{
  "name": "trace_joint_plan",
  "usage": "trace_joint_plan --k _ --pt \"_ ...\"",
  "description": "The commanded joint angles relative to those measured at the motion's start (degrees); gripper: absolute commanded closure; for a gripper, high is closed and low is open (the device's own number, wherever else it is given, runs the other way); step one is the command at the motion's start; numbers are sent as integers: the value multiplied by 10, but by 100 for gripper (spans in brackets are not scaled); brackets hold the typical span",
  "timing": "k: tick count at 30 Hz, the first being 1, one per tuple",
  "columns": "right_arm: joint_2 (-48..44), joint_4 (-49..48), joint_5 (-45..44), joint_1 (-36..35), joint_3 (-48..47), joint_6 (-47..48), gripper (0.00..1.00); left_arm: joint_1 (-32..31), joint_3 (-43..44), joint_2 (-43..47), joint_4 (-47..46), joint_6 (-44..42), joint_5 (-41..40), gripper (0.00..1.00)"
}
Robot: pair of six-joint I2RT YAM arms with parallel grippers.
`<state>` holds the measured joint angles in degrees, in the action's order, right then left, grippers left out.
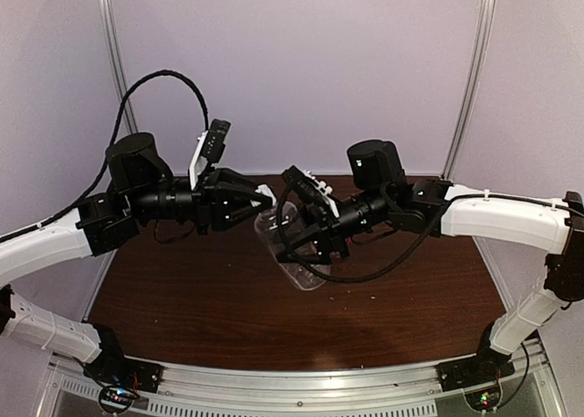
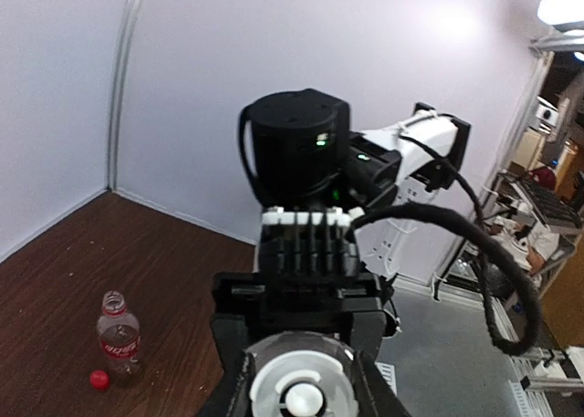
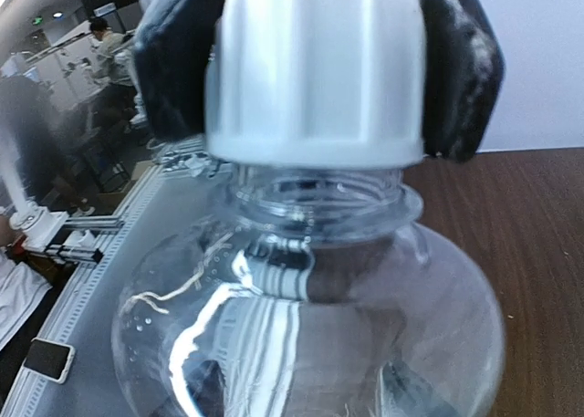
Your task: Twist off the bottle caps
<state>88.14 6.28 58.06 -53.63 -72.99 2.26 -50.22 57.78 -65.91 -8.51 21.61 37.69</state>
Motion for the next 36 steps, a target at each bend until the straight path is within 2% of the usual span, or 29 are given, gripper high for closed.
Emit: trace_joint_plan --k 1,3,5,11,13,17,24,29,36 --pt "-19 26 -207 5 -24 -22 64 0 16 19 53 83 -217 96" --pt "-19 30 -273 5 -28 -41 63 -6 13 17 57 104 -278 95" --pt "-17 27 -320 4 -30 -48 64 -16 15 10 61 108 -315 89" --pt "-17 17 -336 3 -24 -45 63 -18 26 -13 60 110 -317 74" --pt "-16 19 -309 3 -23 -33 63 -18 18 -8 44 105 -306 65" --pt "-16 33 -194 3 -17 13 62 -16 0 14 0 51 -248 48" --pt "-17 45 -7 4 -12 46 59 -5 -7 53 -2 -46 -93 28" --pt "-6 54 86 4 -22 52 59 5 2 54 14 -88 2 24" --pt "1 51 133 0 -25 49 59 6 12 19 -26 -87 118 29"
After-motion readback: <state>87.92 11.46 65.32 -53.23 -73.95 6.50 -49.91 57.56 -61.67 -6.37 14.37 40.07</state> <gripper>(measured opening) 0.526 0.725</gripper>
